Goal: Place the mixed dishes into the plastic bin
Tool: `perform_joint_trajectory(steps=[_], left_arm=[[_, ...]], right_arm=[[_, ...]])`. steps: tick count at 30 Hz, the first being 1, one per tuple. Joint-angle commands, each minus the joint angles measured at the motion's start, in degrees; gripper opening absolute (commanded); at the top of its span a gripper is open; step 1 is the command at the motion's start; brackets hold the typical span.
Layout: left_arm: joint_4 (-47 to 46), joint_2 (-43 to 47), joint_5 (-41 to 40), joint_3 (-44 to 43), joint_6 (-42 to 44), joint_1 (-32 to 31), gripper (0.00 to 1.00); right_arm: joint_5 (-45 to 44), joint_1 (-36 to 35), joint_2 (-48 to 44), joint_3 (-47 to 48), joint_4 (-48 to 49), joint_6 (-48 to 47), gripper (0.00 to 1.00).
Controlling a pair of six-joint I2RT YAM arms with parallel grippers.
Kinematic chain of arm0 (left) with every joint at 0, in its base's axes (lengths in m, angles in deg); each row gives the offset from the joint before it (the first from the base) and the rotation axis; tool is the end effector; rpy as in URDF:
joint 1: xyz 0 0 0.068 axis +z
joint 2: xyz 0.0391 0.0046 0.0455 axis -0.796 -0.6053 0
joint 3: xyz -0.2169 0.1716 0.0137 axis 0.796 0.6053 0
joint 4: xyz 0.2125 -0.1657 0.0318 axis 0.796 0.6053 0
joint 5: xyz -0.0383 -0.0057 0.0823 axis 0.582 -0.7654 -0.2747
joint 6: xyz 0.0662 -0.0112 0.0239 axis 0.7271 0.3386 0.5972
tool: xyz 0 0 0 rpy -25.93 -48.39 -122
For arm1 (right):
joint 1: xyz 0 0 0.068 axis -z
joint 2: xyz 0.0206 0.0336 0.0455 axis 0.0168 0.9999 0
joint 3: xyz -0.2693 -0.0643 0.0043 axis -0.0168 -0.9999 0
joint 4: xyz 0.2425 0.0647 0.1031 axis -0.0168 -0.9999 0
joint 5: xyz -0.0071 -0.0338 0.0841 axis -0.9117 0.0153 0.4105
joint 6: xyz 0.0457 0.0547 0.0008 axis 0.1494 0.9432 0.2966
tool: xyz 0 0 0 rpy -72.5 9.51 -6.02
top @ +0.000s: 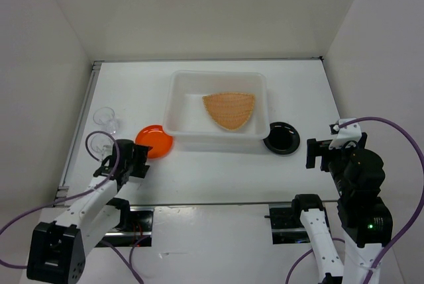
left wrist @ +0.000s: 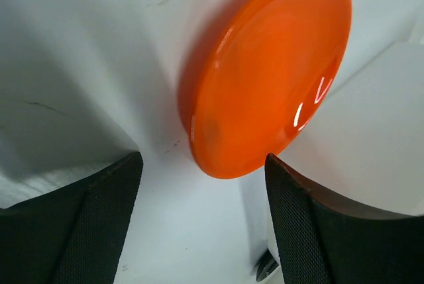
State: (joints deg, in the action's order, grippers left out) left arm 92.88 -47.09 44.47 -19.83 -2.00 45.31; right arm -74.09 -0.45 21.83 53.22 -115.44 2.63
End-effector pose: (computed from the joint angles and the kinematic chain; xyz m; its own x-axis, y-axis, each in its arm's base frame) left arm 0.1849 -0.0168 0.1328 -0.0330 -0.9963 -0.0797 -0.7149 0.0792 -0.6948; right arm 0.0509 -0.0037 0.3893 -0.3193 -0.2195 -0.9219 -0.0116 0.9736 -0.2278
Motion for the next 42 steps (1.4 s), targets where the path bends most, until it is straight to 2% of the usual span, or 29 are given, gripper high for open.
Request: perform_joint_trajectory(steps=[1, 3, 4, 5, 11, 13, 16, 20, 27, 30, 31, 34, 35, 41, 42], left_arm=[[-1.92, 4.04, -0.33, 3.39, -2.79, 0.41, 0.8], [-1.31, 7.56, -0.86, 3.92, -2.8, 0.94, 0.75], [-1.31, 8.61, -0.86, 4.79, -3.41, 0.94, 0.67], [-1.31, 10.36, -0.86, 5.58, -3.41, 0.94, 0.64], [-1.31, 9.43, -0.86, 5.69, -4.21, 1.47, 0.62], [-2.71, 5.49, -0.86, 4.11, -3.51, 1.47, 0.64], [-2.71, -2.41, -0.86, 1.12, -1.31, 1.99, 0.76], [-1.66, -10.88, -0.86, -4.86, 0.98, 1.99, 0.85], [-4.2, -15.72, 0.28, -7.24, 2.91, 2.61, 0.85], [-4.73, -16.25, 0.28, -7.24, 2.91, 2.61, 0.7], [-4.73, -16.25, 0.28, -7.24, 2.91, 2.61, 0.56], [-5.26, -16.78, 0.28, -7.24, 2.91, 2.61, 0.39], [-5.26, -16.78, 0.28, -7.24, 2.91, 2.61, 0.29], [-4.04, -16.78, 0.28, -7.94, 2.91, 2.61, 0.0], [-0.99, -15.99, 0.28, -8.55, 2.22, 2.61, 0.0]], right_arm=[[0.08, 0.1, 1.08, -0.24, 2.64, 0.73, 0.98], [0.08, 0.1, 1.08, -0.24, 2.64, 0.73, 0.98], [0.08, 0.1, 1.08, -0.24, 2.64, 0.73, 0.98], [0.08, 0.1, 1.08, -0.24, 2.64, 0.73, 0.98], [0.61, -0.42, 1.08, -0.24, 2.64, 0.21, 0.98], [0.61, -0.43, 1.08, -0.24, 2.64, 0.21, 0.98], [0.61, -0.43, 1.08, -0.24, 2.64, 0.21, 0.98], [0.61, -0.43, 1.08, -0.24, 2.64, 0.21, 0.98], [0.61, -0.43, 1.08, -0.24, 2.64, 0.21, 0.98], [0.61, -0.43, 1.08, -0.24, 2.64, 0.21, 0.98], [0.61, -0.43, 1.08, -0.24, 2.64, 0.21, 0.98], [0.61, -0.43, 1.08, -0.24, 2.64, 0.21, 0.98], [0.61, -0.43, 1.08, -0.24, 2.64, 0.21, 0.98], [0.61, -0.43, 1.08, -0.24, 2.64, 0.21, 0.98], [0.61, -0.43, 1.08, -0.24, 2.64, 0.21, 0.98]])
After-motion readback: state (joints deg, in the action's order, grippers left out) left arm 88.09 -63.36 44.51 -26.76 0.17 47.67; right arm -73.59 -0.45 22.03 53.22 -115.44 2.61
